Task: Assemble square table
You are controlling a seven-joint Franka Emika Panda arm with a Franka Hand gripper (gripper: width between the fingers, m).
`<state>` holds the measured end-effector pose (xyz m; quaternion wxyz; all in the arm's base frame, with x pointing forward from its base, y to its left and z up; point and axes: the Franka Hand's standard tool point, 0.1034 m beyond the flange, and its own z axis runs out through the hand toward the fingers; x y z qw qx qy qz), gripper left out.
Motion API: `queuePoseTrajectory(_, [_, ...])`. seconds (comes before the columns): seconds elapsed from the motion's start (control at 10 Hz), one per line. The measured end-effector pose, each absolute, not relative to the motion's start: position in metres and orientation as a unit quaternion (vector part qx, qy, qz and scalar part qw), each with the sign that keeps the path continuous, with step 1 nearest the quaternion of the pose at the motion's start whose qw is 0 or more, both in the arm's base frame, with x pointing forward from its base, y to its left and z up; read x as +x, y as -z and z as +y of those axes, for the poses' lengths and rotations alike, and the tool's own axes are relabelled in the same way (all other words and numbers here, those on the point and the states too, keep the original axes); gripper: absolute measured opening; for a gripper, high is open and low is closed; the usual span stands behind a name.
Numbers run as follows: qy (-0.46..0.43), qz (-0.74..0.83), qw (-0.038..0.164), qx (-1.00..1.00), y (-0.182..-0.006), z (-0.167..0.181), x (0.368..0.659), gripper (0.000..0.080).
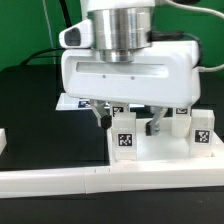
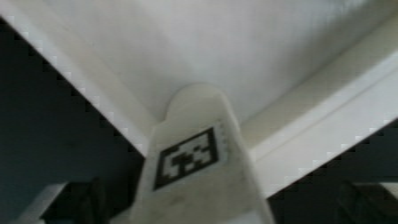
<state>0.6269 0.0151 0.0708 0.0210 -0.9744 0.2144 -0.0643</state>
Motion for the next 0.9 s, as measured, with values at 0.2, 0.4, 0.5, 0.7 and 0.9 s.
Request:
queuePoseTrajectory(0.2, [0.068,0.189,0.02,-0.979,-0.07,0.0162,0.627,0.0648])
queuePoseTrajectory(0.4, [0.068,0.198,0.02,-0.978,-0.0697,0.0161,0.6269,0.0534])
queuePoseTrajectory(0.5, [0.067,0.241,0.021,-0.968,-0.0695,0.0107,0.6261,0.035])
queuePoseTrajectory(0.7, [0.065,0.299,0.024,-0.952,-0.069,0.0092,0.6257,0.0291])
queuePoseTrajectory(0.9, [0.046,0.431,0.031,-0.901,-0.0711,0.0071,0.6255,0.0291])
